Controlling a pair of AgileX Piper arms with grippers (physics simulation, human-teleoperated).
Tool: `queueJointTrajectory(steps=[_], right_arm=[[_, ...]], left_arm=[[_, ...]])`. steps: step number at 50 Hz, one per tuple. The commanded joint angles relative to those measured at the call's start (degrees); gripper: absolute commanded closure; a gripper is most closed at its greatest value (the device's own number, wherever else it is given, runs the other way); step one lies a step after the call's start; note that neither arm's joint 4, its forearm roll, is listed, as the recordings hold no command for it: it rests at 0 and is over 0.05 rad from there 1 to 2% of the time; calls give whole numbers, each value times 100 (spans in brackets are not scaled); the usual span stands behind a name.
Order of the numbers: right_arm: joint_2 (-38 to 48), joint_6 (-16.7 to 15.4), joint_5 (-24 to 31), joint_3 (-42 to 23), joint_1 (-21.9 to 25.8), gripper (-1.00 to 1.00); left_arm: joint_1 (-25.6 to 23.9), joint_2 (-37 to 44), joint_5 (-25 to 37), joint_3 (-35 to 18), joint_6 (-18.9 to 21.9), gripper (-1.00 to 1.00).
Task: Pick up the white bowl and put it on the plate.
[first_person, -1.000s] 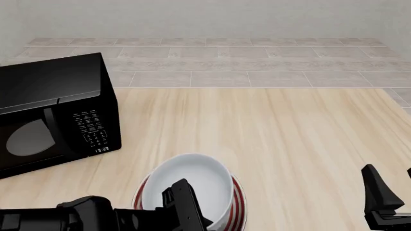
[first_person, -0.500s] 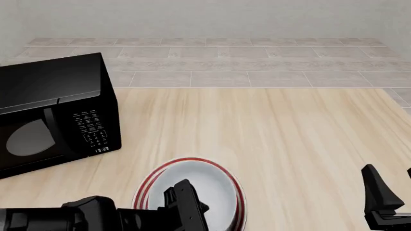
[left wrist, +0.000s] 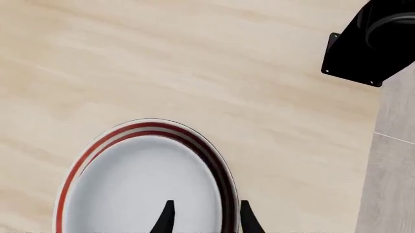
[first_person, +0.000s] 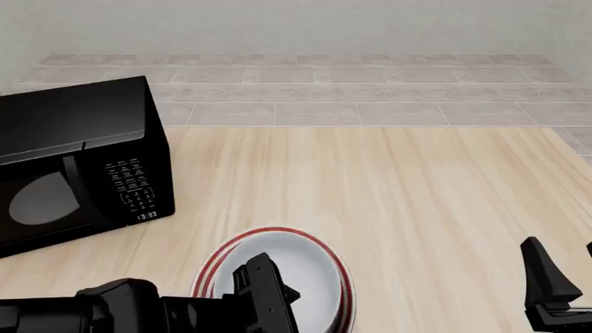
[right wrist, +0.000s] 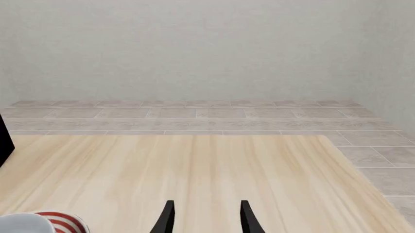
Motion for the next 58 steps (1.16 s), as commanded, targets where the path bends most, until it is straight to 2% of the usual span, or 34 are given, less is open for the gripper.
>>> queueJointTrajectory(steps=[1,24,58], right_arm=[[1,0,-50,49,12,-100],[1,0,-50,49,13,-100],[2,0,-50,49,13,-100]], left_arm=[[48,-253,340,-58,-52,-100],[340,-1204,1243,-198,231,-100],[866,-3362,2873,-224,559,-100]])
